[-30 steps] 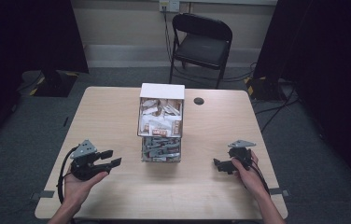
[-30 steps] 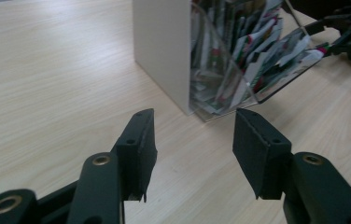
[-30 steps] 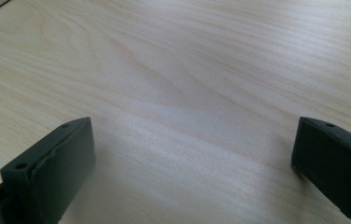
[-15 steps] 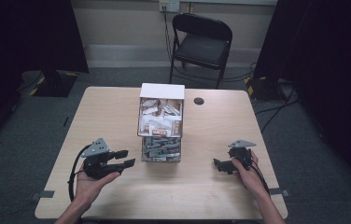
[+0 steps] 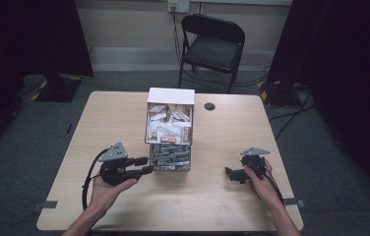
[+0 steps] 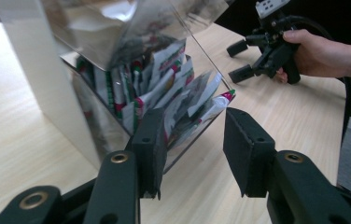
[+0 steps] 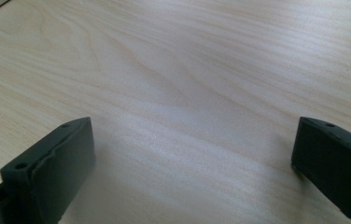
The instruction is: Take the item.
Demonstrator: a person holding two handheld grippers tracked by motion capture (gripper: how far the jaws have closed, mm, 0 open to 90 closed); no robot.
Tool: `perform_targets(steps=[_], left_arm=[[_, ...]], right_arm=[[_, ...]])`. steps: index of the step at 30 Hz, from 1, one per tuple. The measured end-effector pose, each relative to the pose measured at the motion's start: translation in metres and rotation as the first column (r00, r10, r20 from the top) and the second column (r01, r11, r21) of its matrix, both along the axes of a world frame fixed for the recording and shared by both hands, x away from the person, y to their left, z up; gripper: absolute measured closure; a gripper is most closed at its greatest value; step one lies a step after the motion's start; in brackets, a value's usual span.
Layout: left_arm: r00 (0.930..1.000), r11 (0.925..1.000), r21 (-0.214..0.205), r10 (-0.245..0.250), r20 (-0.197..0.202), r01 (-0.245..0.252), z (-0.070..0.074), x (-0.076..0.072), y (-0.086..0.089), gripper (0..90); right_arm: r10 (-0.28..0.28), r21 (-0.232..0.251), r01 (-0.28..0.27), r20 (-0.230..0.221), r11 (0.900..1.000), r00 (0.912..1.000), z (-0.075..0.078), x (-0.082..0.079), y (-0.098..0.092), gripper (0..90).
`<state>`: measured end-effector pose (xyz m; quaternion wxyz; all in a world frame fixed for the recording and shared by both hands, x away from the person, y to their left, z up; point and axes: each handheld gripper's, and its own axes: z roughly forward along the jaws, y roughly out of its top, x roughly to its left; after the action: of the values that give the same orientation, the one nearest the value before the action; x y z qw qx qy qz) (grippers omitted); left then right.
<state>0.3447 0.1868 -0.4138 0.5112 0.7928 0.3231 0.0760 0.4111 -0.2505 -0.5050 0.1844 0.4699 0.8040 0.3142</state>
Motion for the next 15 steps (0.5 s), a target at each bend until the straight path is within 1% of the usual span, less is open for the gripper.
perform_targets(steps=[1, 2, 4, 5, 8, 9, 12, 14, 15], left_arm=[[1.0000, 1.0000, -0.001, -0.006, -0.004, 0.006, 0.000, 0.001, -0.002, 58.9], [1.0000, 0.9998, -0.021, -0.003, -0.002, 0.003, -0.001, 0.003, -0.004, 59.0], [0.9999, 0.9997, -0.023, -0.010, -0.002, 0.010, -0.001, 0.004, -0.005, 62.1], [0.9999, 0.9997, -0.020, -0.015, 0.002, 0.015, -0.001, 0.005, -0.005, 62.1], [0.9997, 0.9990, -0.040, -0.020, -0.010, 0.020, -0.002, 0.007, -0.008, 64.9], [0.9997, 0.9989, -0.042, -0.023, -0.010, 0.023, -0.003, 0.008, -0.009, 66.0], [0.9990, 0.9988, -0.029, -0.041, -0.017, 0.041, -0.004, 0.010, -0.015, 66.4], [0.9988, 0.9984, -0.040, -0.042, -0.026, 0.041, -0.006, 0.011, -0.018, 65.5], [0.9990, 0.9988, -0.030, -0.040, -0.019, 0.039, -0.006, 0.012, -0.020, 65.5]], right_arm=[[0.000, 0.000, 0.000, 0.000, 1.0000, 1.0000, 0.000, 0.000, 0.000, 0.0], [0.000, 0.000, 0.000, 0.000, 1.0000, 1.0000, 0.000, 0.000, 0.000, 0.0], [0.000, 0.000, 0.000, 0.000, 1.0000, 1.0000, 0.000, 0.000, 0.000, 0.0], [0.000, 0.000, 0.000, 0.000, 1.0000, 1.0000, 0.000, 0.000, 0.000, 0.0], [0.000, 0.000, 0.000, 0.000, 1.0000, 1.0000, 0.000, 0.000, 0.000, 0.0], [0.001, 0.000, -0.001, 0.000, 1.0000, 1.0000, 0.000, 0.000, 0.000, 0.0], [0.001, 0.000, -0.001, 0.000, 1.0000, 1.0000, 0.000, 0.000, 0.000, 0.0], [0.001, 0.000, -0.001, 0.000, 1.0000, 1.0000, 0.000, 0.000, 0.000, 0.0], [0.001, 0.000, -0.001, 0.000, 1.0000, 1.0000, 0.000, 0.000, 0.000, 0.0]])
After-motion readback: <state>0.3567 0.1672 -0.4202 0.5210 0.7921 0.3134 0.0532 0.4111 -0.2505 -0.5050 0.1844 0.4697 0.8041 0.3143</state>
